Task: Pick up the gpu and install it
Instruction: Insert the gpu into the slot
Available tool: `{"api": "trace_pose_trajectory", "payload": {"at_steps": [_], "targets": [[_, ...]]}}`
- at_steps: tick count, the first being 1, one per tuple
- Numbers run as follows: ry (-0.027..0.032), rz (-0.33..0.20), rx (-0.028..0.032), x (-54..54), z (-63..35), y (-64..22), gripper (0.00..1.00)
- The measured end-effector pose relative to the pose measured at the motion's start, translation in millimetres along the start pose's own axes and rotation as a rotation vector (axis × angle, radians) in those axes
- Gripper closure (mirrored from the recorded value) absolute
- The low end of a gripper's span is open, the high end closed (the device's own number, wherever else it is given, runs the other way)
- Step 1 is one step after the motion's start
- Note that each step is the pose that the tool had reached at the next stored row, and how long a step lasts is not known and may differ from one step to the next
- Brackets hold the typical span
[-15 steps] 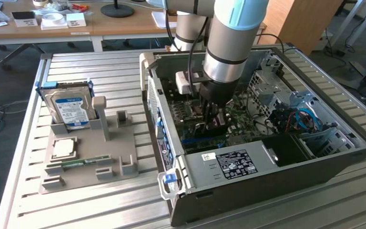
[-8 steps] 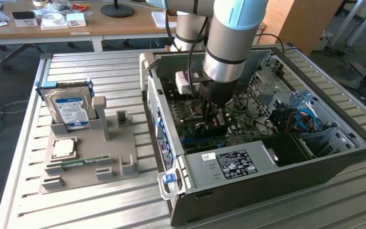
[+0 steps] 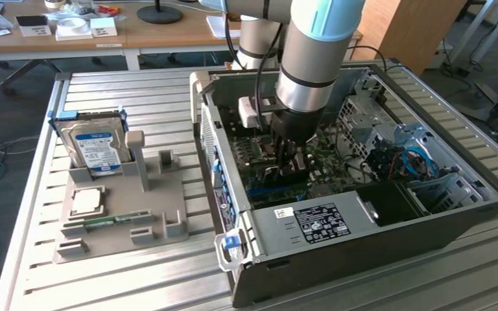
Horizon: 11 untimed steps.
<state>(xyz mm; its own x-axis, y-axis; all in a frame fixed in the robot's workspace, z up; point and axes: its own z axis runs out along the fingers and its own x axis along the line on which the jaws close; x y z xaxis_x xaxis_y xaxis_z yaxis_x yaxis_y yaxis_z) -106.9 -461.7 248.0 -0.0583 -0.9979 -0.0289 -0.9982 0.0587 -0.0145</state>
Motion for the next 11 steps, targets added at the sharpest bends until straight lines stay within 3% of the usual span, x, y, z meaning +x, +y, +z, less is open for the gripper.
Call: {"api": "trace_pose_trajectory", "payload": {"at_steps": [11], "targets": [[0.0011, 0.000, -0.0003, 0.2, 1.5, 0.0, 0.73]]}}
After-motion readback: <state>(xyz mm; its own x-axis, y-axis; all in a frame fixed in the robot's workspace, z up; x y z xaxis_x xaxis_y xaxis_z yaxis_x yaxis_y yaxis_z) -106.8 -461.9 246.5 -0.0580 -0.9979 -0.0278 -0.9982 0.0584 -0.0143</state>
